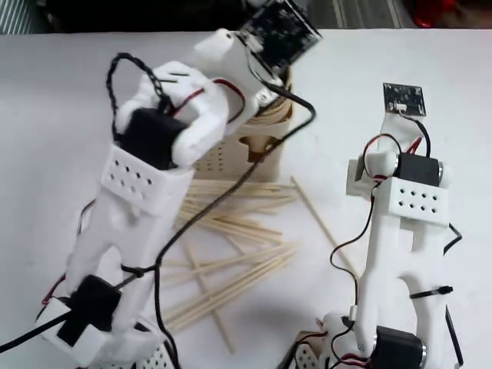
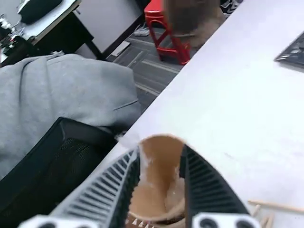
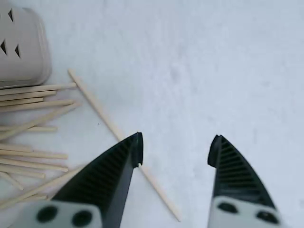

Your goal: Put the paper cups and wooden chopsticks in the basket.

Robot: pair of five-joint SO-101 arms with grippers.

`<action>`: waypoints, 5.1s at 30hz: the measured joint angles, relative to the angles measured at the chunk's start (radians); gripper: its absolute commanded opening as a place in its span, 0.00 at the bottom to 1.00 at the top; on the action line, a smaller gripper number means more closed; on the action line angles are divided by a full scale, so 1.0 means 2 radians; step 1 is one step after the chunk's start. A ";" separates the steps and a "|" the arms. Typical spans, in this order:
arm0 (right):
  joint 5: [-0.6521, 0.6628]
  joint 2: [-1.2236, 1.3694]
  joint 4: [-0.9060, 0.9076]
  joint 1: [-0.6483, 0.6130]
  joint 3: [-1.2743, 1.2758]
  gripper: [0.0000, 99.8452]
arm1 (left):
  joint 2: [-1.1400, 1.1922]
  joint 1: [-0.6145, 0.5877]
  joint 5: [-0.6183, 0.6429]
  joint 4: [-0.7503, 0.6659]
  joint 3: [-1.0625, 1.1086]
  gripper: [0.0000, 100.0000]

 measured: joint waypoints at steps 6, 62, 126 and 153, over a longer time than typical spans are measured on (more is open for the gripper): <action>0.000 0.000 0.000 0.000 0.000 0.23 | -0.001 0.006 0.000 0.038 -0.027 0.12; 0.225 0.250 -0.104 -0.124 -0.011 0.23 | -0.506 -0.385 0.059 -0.002 0.717 0.12; 0.226 0.122 -0.213 -0.077 0.253 0.03 | -0.506 -0.385 0.062 -0.039 0.783 0.11; 0.112 -0.221 0.012 -0.014 0.065 0.02 | -0.506 -0.386 0.062 -0.117 0.875 0.11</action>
